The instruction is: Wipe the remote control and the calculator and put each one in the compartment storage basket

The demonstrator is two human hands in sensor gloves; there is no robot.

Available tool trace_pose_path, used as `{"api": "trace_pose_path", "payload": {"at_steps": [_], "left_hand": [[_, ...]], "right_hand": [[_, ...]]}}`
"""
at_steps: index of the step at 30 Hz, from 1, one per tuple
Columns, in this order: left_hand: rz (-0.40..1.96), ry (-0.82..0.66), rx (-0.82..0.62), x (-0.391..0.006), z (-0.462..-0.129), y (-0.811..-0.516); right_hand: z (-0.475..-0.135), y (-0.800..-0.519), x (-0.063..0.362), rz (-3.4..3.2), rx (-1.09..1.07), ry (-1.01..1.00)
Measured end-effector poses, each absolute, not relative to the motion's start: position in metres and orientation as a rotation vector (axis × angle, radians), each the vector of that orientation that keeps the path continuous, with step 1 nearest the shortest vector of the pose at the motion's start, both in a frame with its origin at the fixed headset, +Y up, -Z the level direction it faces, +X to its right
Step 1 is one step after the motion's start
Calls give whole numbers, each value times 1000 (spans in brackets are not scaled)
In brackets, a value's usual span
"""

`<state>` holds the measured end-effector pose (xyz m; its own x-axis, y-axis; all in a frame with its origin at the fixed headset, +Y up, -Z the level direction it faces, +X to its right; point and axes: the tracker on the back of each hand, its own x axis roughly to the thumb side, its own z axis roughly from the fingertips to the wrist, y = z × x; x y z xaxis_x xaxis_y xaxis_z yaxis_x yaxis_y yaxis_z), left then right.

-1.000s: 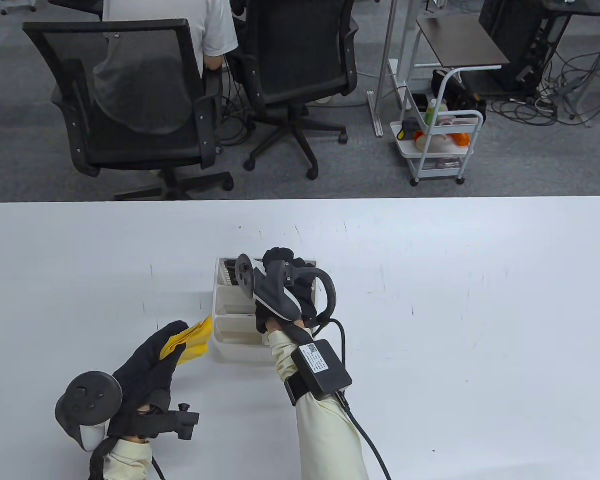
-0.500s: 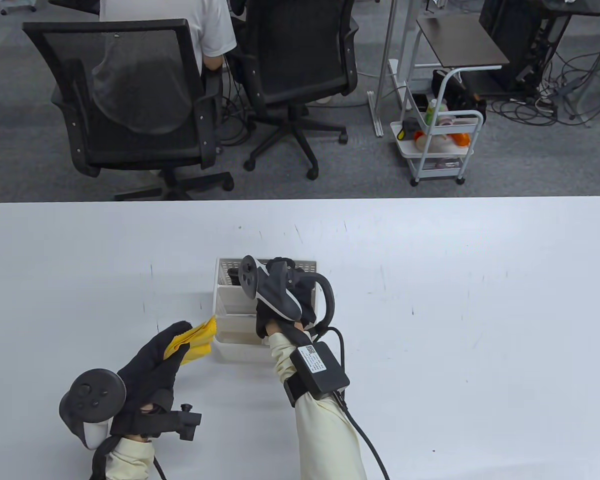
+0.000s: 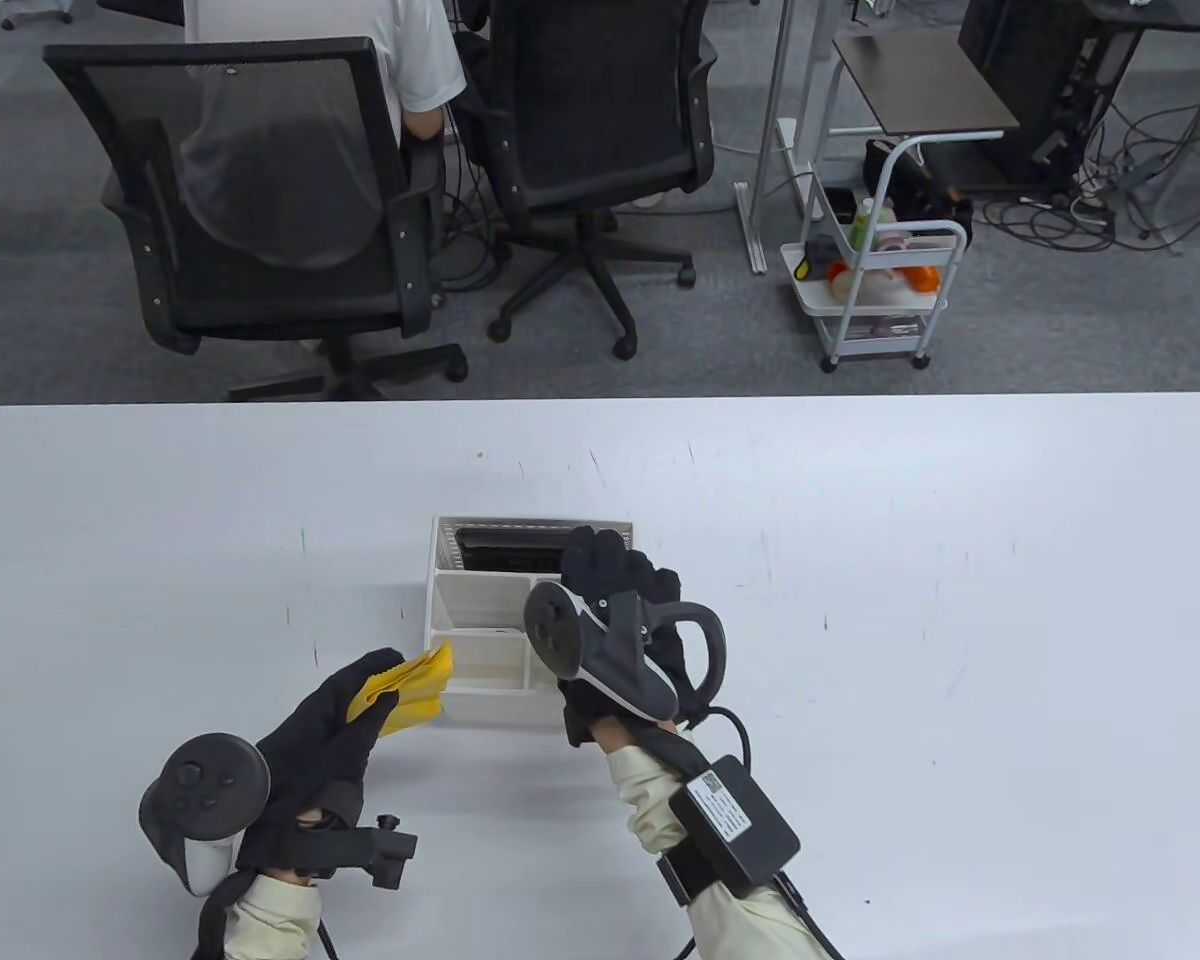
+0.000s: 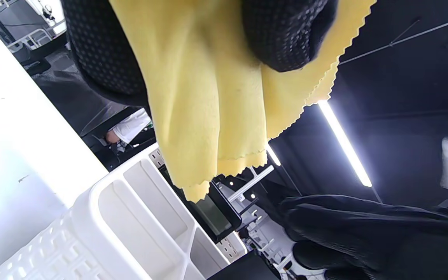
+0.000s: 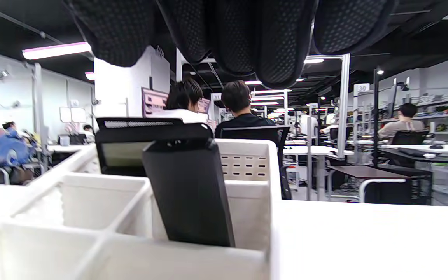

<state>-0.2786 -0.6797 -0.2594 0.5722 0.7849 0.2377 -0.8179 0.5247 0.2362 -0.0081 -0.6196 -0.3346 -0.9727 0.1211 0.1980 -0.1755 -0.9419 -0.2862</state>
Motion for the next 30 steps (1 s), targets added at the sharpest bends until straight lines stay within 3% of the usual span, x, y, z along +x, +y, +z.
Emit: {"api": "trace_pose_path", "payload": {"at_steps": [6,14,20,25,30], "left_hand": [[928,-123,314,-271,-262,-684],[919,-133,276,-262,-266,-690],[896,-145,260,-259,-268,-693],[883,-155,263,-257,-265,-693],[894,-193,266,-251,-264,-686]], "right_hand": [[-296,-634,25,2863,305,-513],[-256,-673,57,2845,368,-546],[-234,-703,55,2890,477,-489],[-226,-714,53,2908,496,-341],[-223,-720,53,2908,510,-352]]}}
